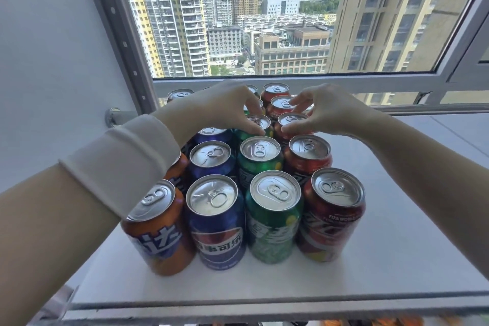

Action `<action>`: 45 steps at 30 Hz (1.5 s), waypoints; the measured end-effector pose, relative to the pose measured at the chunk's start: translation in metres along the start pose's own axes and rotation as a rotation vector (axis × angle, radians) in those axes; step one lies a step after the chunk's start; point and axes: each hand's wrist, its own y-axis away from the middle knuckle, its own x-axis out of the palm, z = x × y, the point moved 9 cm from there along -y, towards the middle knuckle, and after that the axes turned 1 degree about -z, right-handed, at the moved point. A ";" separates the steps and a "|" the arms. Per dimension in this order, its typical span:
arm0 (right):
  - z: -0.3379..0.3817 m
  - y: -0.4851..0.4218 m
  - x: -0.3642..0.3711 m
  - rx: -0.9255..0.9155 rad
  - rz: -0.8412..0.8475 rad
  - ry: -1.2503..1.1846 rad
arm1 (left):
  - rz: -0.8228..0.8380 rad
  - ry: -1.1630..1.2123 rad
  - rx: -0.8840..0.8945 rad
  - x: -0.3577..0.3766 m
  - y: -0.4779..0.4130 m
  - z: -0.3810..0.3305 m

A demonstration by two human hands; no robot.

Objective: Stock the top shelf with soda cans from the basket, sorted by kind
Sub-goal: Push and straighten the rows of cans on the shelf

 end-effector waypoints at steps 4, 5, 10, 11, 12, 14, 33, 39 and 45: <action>-0.001 0.004 -0.001 0.038 0.029 -0.052 | 0.038 -0.005 -0.007 0.001 0.001 -0.004; -0.001 0.007 -0.002 0.057 0.039 -0.088 | 0.048 -0.019 -0.007 0.000 0.003 -0.006; 0.008 0.048 -0.018 0.023 -0.003 -0.141 | 0.018 0.016 0.075 -0.012 0.035 -0.031; 0.009 0.055 -0.015 0.021 0.019 -0.132 | 0.050 0.053 0.087 -0.009 0.041 -0.036; 0.009 0.059 -0.011 0.025 0.042 -0.122 | 0.085 0.062 0.088 -0.003 0.046 -0.040; 0.008 0.063 -0.006 0.040 0.057 -0.095 | 0.103 0.028 0.076 0.005 0.050 -0.042; 0.001 0.061 -0.007 0.051 0.020 -0.119 | 0.029 0.036 0.036 0.013 0.048 -0.027; 0.012 0.097 -0.041 0.026 -0.064 -0.258 | -0.069 0.081 0.005 -0.015 0.075 -0.044; 0.010 0.130 -0.012 0.041 0.059 -0.270 | -0.066 0.027 0.146 0.013 0.107 -0.083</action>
